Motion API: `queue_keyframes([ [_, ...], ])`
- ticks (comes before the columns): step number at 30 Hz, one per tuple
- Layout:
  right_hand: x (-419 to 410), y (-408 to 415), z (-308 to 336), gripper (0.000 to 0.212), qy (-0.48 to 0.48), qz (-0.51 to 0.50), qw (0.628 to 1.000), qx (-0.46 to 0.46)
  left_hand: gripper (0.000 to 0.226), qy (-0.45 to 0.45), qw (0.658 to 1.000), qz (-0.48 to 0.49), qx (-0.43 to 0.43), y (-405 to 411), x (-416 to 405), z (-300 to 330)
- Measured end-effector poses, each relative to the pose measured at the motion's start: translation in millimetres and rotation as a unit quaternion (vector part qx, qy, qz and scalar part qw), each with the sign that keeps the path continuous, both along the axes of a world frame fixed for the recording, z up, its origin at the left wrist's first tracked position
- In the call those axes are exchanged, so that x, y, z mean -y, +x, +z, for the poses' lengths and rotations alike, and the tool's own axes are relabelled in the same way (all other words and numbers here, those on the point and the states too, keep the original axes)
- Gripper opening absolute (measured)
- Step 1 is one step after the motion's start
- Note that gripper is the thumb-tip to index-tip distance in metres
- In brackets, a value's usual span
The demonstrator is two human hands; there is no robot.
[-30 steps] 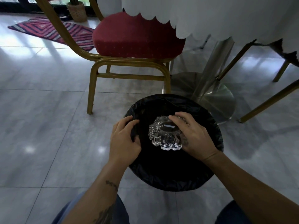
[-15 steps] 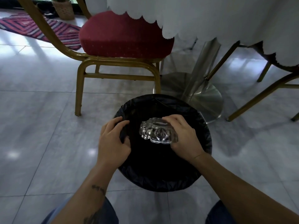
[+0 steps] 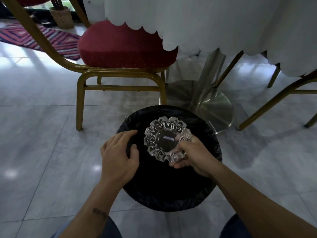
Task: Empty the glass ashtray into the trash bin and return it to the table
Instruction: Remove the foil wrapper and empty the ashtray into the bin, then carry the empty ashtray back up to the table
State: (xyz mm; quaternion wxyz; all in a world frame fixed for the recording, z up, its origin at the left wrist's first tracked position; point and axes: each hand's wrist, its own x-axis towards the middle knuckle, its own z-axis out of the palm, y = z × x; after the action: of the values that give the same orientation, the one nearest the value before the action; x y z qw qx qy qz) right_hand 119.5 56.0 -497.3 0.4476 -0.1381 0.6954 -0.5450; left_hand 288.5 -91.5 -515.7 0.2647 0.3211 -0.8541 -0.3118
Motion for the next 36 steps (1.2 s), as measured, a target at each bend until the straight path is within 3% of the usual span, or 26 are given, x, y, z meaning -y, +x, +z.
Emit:
queue_keyframes([
  [4,-1,-5,17,0.028,-0.004,0.015,0.998,0.060,0.051,0.198,0.974,-0.066,-0.084,-12,-9,31],
  [9,-2,4,74,0.026,0.001,0.050,0.993,0.104,0.051,0.353,0.932,-0.027,-0.079,-20,-17,88],
  [14,6,18,138,0.027,0.061,0.027,0.991,0.114,0.052,0.393,0.918,0.014,-0.050,-2,-22,158],
  [17,12,33,169,0.038,0.079,0.008,0.992,0.095,0.053,0.408,0.911,0.052,-0.026,15,-22,187],
  [24,10,79,239,0.058,0.044,0.013,0.994,0.100,0.053,0.399,0.912,0.092,0.006,55,-23,271],
  [36,-16,62,474,0.057,-0.006,-0.016,0.998,0.065,0.053,0.418,0.908,-0.006,-0.023,39,-24,501],
])
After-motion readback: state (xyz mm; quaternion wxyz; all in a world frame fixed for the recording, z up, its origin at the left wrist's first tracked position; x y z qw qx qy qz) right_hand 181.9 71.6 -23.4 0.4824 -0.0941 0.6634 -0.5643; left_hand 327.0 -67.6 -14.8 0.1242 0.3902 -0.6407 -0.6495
